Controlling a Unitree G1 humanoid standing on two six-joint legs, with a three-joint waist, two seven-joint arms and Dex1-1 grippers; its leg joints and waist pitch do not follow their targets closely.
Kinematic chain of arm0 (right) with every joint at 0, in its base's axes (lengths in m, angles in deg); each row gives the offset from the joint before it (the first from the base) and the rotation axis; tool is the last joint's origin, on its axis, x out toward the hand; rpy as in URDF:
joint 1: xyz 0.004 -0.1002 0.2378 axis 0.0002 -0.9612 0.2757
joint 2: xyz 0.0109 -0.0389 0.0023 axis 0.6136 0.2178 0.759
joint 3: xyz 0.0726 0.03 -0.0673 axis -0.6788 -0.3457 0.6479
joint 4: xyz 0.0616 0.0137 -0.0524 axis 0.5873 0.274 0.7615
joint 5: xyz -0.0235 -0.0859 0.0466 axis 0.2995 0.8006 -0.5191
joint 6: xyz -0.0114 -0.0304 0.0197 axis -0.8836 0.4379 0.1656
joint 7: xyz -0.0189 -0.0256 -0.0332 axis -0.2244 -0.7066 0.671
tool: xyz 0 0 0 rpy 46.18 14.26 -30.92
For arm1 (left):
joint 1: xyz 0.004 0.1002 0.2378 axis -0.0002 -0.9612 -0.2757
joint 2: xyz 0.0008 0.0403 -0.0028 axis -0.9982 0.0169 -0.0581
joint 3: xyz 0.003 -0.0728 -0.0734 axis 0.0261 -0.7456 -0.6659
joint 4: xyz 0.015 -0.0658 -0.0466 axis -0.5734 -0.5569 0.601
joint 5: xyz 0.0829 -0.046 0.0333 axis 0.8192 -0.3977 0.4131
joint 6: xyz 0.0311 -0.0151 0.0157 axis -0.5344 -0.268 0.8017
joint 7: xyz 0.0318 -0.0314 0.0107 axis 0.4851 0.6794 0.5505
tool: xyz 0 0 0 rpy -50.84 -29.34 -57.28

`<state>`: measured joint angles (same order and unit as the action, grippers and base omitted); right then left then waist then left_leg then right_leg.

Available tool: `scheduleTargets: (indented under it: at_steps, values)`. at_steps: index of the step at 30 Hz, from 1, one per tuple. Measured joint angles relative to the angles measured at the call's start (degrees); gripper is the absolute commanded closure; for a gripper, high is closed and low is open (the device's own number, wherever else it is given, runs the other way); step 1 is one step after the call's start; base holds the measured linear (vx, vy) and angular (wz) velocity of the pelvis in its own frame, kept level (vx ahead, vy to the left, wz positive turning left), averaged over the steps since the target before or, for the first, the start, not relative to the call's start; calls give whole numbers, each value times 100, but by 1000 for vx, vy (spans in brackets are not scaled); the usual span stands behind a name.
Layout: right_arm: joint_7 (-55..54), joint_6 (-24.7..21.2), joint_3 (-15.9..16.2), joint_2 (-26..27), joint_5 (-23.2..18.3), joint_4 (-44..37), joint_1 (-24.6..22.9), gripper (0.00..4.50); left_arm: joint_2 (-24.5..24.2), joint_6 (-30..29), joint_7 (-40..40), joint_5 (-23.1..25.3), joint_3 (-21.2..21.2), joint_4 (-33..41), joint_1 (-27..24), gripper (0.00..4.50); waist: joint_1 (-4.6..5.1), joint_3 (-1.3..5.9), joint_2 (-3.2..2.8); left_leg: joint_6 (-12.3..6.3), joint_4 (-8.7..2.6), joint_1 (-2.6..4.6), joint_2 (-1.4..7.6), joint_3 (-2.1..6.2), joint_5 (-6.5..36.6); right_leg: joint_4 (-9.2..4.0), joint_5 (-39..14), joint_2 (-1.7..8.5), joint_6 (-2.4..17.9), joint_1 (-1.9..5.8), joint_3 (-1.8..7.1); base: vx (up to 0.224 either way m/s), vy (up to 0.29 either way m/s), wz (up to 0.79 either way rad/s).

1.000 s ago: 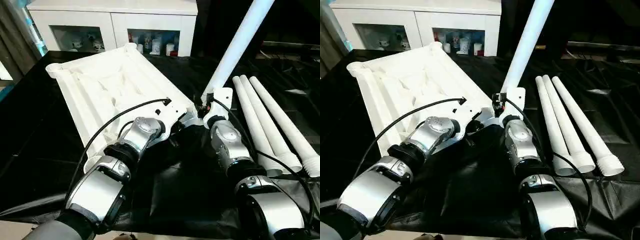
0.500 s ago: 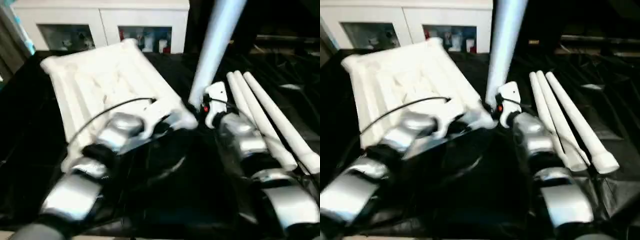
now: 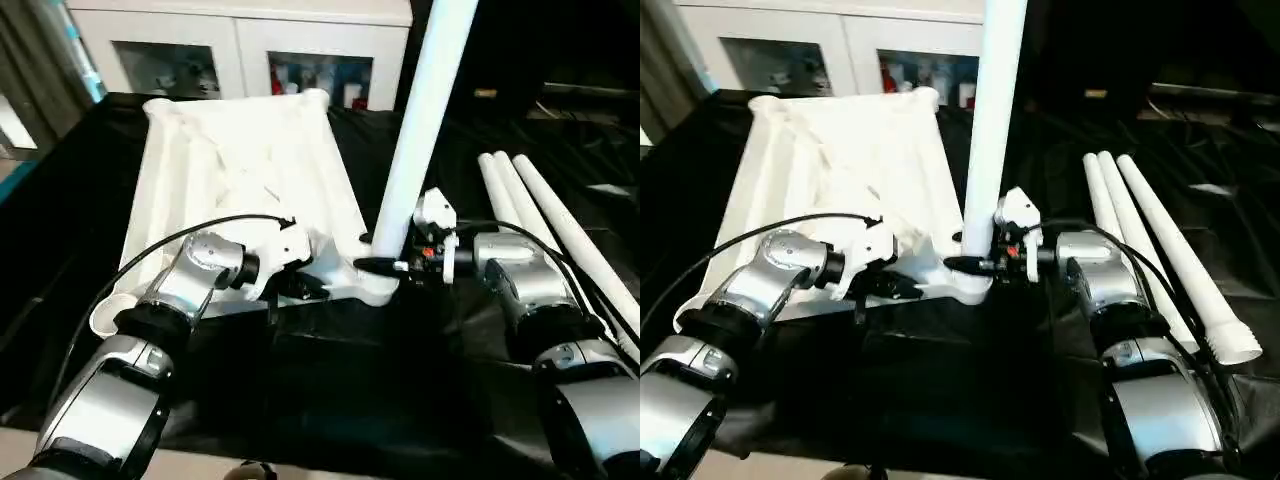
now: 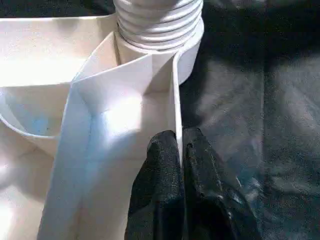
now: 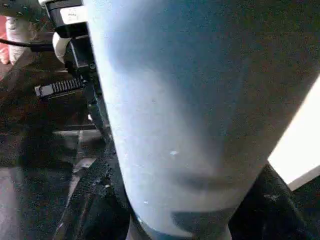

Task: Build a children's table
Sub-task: Rotate leg to tighten

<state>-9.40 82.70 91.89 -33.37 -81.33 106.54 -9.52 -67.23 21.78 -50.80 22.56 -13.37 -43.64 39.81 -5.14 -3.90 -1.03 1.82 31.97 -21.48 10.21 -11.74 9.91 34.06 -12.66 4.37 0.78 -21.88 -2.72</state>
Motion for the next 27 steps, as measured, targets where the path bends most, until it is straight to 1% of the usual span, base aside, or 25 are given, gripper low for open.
scheduleTargets:
  at_steps: [8, 11, 13, 15, 17, 18, 20, 21, 23, 24, 27]
  values:
    - [-72, 14, -9, -2, -60, -187, -172, 257, 14, 1, -35, 1, 11, 0, -15, 450, -6, 5, 8, 22, 23, 1, 3, 0, 12, 18, 0, 1, 0, 4, 0, 0, 0, 0]
    - [-401, 80, -122, 95, -114, -188, -281, 257, 97, 1, 149, 45, 10, -51, -6, 450, -1, 15, 22, 0, 38, 4, 5, 0, -2, 36, 0, 1, 0, 5, 1, 0, 0, 0]
    - [-1133, 150, -286, 263, -114, -80, -329, 257, 245, -35, 573, 143, -40, -272, 94, 450, 16, 23, 33, 21, 52, 19, 5, 0, 9, 53, 6, 1, 9, 11, 9, 0, 0, 0]
    - [-2162, 199, -441, 508, -113, 88, -315, 257, 451, -225, 1104, 210, -107, -555, 264, 450, 44, 25, 37, 27, 55, 44, 2, 0, 4, 54, 19, 4, 31, 25, 15, -54, 5, -4]
    - [-2774, 199, -528, 632, -113, 177, -292, 257, 589, -382, 1444, 229, -132, -708, 360, 450, 87, 26, 38, 27, 54, 51, -1, 0, 4, 38, 21, 8, 35, 30, 14, -27, 7, -4]
    - [-3237, 199, -577, 728, -105, 275, -237, 257, 735, -519, 1718, 265, -155, -809, 441, 450, 121, 28, 42, 27, 55, 55, -1, 1, 4, 32, 14, 8, 23, 32, 15, 0, 0, 0]
    - [-3924, 199, -591, 886, 0, 338, -191, 257, 970, -749, 2147, 281, -206, -992, 569, 450, 163, 38, 53, 27, 55, 59, -4, 1, 4, 25, 14, 8, 22, 37, 17, 0, 0, 0]
    - [-4340, 199, -606, 972, 69, 402, -149, 257, 1120, -874, 2413, 314, -229, -1122, 662, 450, 172, 48, 65, 27, 55, 63, -6, 1, 4, 19, 14, 8, 22, 40, 20, 0, 0, 0]
    - [-4981, 197, -651, 1121, 130, 545, -41, 257, 1341, -975, 2802, 335, -255, -1301, 773, 450, 183, 55, 67, 28, 53, 77, -9, 1, 4, 1, 13, 8, 21, 48, 21, 0, 0, 0]
    - [-5307, 187, -725, 1201, 135, 637, 15, 257, 1445, -1028, 2983, 351, -282, -1422, 850, 450, 185, 57, 69, 28, 53, 83, -13, 2, 5, -8, 12, 10, 20, 52, 24, 0, 0, 0]
    - [-5876, 129, -862, 1374, 137, 783, 126, 257, 1673, -1125, 3265, 360, -354, -1630, 963, 450, 191, 71, 78, 27, 52, 102, -20, 2, 5, -19, 11, 12, 18, 55, 32, 0, 0, 0]
